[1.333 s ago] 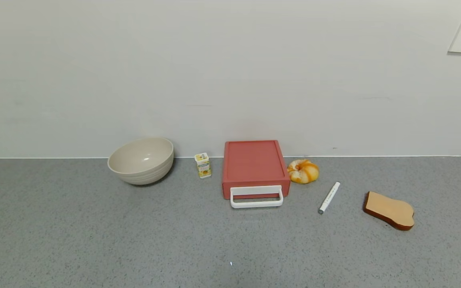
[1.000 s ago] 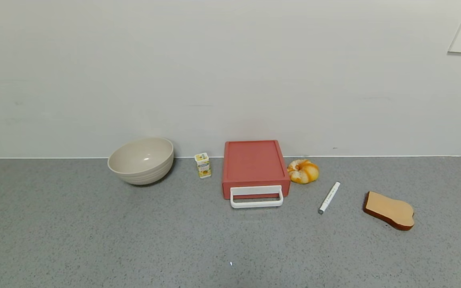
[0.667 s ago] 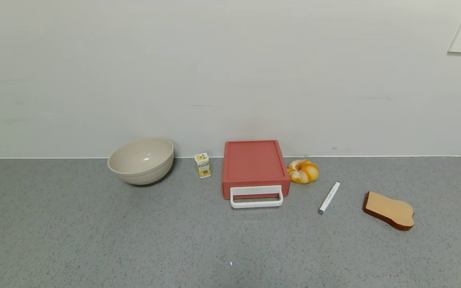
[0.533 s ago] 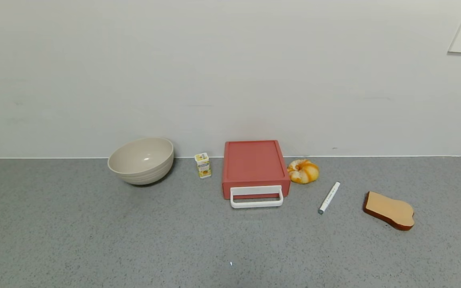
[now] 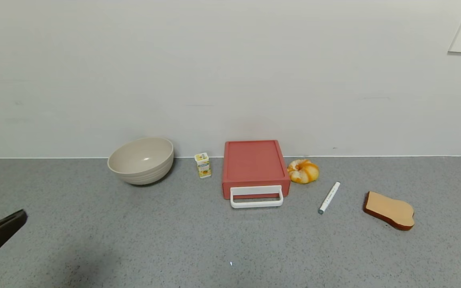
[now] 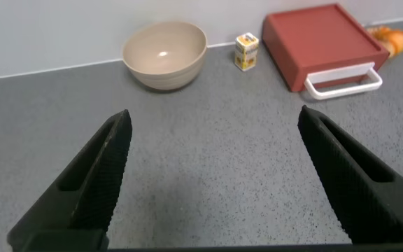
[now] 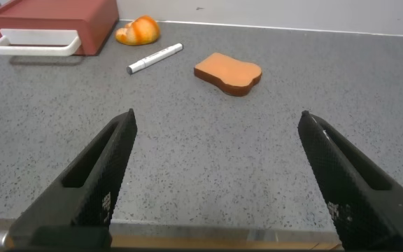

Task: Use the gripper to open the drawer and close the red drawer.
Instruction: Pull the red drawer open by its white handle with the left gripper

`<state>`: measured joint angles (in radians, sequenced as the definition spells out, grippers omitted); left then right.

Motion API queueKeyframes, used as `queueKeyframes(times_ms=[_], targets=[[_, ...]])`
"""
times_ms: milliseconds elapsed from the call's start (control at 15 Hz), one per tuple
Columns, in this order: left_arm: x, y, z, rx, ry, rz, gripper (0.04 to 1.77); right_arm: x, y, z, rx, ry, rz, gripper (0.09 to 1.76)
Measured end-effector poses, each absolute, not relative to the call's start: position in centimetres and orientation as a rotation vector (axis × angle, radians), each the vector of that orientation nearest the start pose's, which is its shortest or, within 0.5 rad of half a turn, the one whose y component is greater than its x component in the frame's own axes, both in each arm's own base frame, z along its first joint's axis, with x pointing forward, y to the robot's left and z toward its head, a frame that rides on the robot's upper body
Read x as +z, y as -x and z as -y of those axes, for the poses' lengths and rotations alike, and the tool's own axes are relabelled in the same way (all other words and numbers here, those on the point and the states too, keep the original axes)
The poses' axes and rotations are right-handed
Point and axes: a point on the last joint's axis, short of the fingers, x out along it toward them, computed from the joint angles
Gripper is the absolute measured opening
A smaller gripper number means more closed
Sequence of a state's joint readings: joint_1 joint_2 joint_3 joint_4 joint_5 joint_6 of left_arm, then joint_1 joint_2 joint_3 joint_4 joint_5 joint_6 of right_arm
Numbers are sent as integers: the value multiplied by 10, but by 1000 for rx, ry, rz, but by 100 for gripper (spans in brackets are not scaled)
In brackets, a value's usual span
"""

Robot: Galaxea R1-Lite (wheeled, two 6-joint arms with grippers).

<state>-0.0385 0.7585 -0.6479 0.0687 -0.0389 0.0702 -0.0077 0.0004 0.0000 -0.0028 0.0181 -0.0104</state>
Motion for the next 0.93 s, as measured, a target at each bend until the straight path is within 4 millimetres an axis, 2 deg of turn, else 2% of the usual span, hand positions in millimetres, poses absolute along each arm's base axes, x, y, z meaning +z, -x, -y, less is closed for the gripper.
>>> queueKeyframes(times_ms=[200, 600, 733, 933], targets=[[257, -120, 14, -155, -89, -315, 172, 76, 23, -1, 10, 10, 2, 170], [265, -223, 60, -313, -135, -510, 172, 76, 23, -1, 10, 10, 3, 170], [260, -250, 82, -374, -154, -551, 172, 76, 23, -1, 10, 10, 3, 170], [249, -273, 118, -479, -180, -589, 172, 76, 23, -1, 10, 10, 3, 170]])
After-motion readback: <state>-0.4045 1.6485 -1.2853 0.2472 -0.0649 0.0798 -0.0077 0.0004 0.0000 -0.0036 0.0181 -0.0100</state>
